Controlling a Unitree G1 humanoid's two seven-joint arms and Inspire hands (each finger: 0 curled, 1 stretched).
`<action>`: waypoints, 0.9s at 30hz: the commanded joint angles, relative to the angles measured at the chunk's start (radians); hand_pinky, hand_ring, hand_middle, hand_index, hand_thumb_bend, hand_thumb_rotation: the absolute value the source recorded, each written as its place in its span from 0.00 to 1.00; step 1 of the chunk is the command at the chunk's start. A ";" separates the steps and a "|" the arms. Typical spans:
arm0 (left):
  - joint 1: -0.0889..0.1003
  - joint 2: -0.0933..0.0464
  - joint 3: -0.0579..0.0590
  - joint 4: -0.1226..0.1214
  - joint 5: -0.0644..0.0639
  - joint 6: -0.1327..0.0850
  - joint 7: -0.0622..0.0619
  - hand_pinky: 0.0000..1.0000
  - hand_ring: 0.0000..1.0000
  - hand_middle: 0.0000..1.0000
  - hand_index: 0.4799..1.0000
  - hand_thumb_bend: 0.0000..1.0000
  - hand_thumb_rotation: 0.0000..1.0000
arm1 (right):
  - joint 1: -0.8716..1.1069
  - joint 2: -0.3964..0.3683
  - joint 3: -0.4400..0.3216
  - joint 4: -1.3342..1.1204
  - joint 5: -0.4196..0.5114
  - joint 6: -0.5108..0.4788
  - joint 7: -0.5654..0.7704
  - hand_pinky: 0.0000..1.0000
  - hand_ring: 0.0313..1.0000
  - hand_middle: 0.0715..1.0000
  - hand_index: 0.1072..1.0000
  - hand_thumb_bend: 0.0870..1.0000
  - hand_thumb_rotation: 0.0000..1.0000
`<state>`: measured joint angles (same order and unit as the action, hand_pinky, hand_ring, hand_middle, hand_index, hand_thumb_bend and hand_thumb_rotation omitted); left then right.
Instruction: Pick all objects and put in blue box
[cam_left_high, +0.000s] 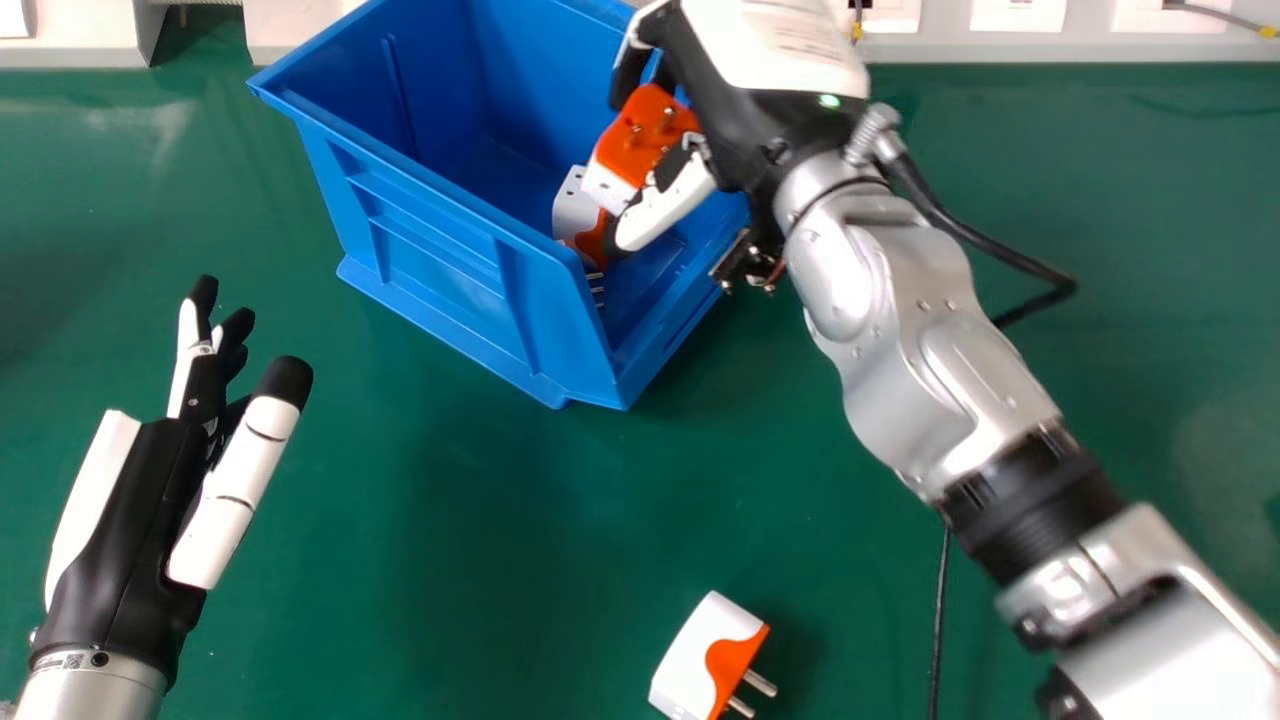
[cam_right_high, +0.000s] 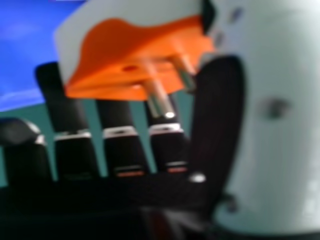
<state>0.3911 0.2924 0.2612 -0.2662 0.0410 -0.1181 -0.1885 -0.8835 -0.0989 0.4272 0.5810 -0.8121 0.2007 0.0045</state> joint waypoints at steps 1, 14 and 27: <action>0.005 0.005 0.006 -0.013 -0.001 -0.028 0.003 0.94 1.00 1.00 0.96 0.65 1.00 | -0.091 0.008 0.007 0.048 0.010 -0.030 -0.026 0.06 0.08 0.43 0.43 0.48 0.00; 0.023 -0.015 0.009 -0.019 -0.086 -0.047 -0.024 0.94 0.99 1.00 0.96 0.67 0.99 | -0.298 0.068 0.112 0.474 -0.007 -0.123 -0.133 0.09 0.11 0.43 0.42 0.48 0.00; 0.041 -0.019 0.001 -0.035 -0.080 -0.048 -0.016 0.94 0.99 0.99 0.95 0.68 0.97 | -0.340 0.101 0.210 0.626 -0.044 -0.150 -0.230 0.06 0.08 0.43 0.41 0.49 0.00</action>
<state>0.4282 0.2808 0.2608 -0.2791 -0.0388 -0.1429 -0.2095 -1.1658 0.0005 0.6303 1.2132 -0.8395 0.0537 -0.1919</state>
